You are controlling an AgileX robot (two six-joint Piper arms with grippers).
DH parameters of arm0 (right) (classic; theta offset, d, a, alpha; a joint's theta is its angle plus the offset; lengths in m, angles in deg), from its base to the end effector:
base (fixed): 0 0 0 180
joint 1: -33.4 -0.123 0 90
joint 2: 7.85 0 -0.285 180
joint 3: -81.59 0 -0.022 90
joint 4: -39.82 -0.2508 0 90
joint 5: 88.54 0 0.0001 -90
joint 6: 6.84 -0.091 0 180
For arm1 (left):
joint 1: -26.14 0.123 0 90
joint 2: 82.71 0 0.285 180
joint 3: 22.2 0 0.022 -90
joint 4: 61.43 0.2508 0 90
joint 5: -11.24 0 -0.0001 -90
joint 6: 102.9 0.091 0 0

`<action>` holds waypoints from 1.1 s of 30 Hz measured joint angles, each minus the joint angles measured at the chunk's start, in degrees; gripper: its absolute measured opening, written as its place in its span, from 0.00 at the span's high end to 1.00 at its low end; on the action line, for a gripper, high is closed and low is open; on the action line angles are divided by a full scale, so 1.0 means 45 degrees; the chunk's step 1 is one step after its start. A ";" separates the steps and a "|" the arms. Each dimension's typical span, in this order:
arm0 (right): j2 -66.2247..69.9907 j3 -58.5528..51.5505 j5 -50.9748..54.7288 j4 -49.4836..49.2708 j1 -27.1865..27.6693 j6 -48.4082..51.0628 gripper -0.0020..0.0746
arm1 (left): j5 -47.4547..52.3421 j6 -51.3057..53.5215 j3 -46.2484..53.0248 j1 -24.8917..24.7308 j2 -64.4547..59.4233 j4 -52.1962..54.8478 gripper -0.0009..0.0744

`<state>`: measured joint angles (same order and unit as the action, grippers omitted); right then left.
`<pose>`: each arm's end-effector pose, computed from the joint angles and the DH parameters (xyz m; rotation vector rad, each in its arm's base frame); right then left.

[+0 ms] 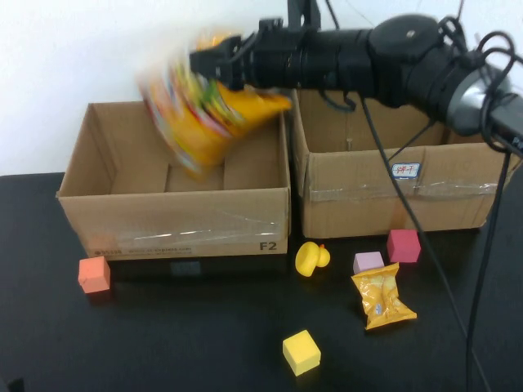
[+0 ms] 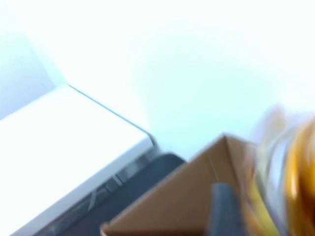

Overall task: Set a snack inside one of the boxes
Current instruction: Place the potato chip in the potato chip box, then pick up the biscuit

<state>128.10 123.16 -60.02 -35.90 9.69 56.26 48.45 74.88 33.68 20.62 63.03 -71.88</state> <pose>0.4733 0.2539 0.3071 -0.5593 1.7510 0.8546 0.0862 -0.0184 0.2505 -0.0370 2.2238 -0.2767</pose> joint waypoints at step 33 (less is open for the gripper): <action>-0.9839 -0.3548 0.9038 1.8191 0.0790 -0.9299 0.96 | -0.1192 0.9564 -0.3800 -0.1844 -0.8946 -0.9709 0.99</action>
<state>83.83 107.20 -19.35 45.96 13.24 14.41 43.09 117.92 16.58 12.32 22.78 -115.57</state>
